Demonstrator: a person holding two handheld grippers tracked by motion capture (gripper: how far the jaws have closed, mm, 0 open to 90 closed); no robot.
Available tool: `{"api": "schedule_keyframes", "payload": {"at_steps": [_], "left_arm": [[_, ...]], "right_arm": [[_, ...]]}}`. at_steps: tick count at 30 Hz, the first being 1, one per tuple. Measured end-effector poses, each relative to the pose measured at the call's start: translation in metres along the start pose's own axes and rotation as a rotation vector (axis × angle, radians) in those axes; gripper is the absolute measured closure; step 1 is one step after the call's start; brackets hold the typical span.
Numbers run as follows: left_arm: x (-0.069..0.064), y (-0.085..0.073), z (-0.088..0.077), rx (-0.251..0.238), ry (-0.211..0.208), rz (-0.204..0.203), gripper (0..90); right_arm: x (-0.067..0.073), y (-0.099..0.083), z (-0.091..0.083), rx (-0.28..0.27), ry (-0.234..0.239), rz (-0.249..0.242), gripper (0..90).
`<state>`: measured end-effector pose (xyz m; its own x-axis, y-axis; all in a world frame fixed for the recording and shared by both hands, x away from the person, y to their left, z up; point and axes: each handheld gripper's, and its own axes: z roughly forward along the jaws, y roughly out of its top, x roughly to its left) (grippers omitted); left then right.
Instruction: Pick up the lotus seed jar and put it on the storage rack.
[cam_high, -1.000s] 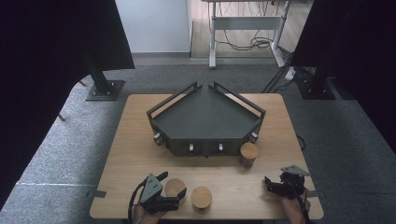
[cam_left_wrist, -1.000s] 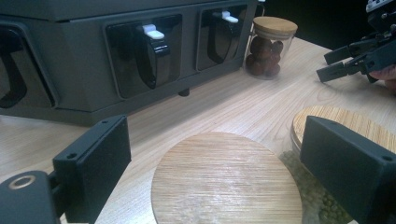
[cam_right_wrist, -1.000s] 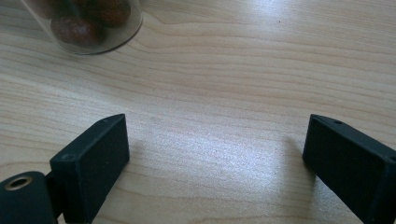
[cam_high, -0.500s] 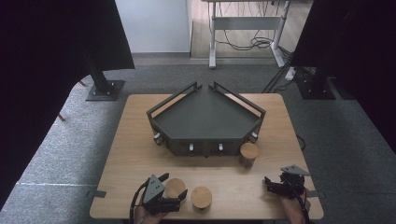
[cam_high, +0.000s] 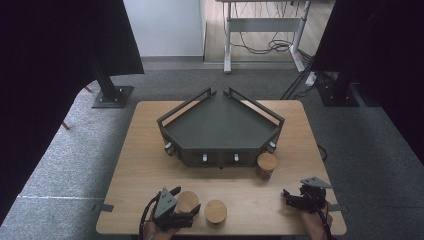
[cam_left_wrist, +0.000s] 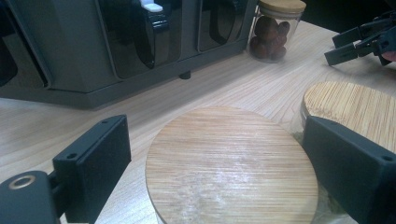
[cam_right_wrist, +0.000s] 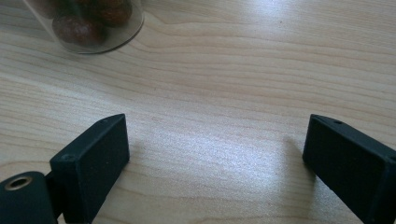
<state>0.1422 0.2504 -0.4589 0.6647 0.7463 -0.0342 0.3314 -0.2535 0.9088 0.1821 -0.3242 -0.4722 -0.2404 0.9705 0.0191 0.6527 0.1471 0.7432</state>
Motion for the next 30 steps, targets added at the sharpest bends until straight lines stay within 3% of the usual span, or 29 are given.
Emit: {"api": "schedule_keyframes", "payload": {"at_steps": [16, 30], "left_arm": [[-0.0004, -0.0029, -0.0007, 0.027, 0.007, 0.002, 8.9], [0.0040, -0.0046, -0.0026, 0.029, -0.026, -0.003, 19.3]], "right_arm": [[-0.0001, 0.0000, 0.0000, 0.000, 0.000, -0.001, 6.5], [0.0000, 0.0000, 0.0000, 0.000, 0.000, -0.002, 6.5]]}}
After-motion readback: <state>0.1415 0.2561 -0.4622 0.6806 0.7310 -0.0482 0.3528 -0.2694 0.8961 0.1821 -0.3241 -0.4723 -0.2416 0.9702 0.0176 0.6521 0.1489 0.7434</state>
